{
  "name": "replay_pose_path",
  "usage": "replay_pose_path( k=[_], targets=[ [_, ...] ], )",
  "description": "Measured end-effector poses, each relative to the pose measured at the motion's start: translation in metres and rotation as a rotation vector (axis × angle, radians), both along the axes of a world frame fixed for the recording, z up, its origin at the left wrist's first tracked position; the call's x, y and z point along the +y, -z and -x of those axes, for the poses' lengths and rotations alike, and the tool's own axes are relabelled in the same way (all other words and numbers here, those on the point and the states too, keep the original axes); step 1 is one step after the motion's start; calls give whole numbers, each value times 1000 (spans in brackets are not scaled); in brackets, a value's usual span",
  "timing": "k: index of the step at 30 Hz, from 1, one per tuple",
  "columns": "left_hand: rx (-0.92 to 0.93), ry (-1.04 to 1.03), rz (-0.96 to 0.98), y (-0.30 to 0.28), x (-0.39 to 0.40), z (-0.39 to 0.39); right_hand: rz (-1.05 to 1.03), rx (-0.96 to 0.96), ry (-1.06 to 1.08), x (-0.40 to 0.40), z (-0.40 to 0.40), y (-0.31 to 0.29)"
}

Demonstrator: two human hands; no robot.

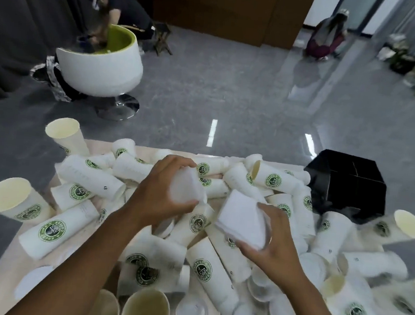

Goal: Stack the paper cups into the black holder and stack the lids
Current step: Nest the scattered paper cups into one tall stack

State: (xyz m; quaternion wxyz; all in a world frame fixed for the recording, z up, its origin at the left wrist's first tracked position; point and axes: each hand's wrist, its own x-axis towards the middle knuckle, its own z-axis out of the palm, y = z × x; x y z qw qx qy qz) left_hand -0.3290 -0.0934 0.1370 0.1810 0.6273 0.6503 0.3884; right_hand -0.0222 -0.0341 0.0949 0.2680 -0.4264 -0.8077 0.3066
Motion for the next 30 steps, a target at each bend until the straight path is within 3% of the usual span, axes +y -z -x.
replay_pose_path(
  k=[6,12,20,30],
  targets=[
    [-72,212,-63,-28,9,-149,-3,30,271,-44,-150,-9],
    [-125,523,16,-1,-5,-331,92,14,517,-123,-311,17],
    [-138,789,282,107,-59,-501,277,-86,867,-246,-465,118],
    [-12,970,449,289,-88,-574,424,-212,896,-317,-485,305]
  ],
)
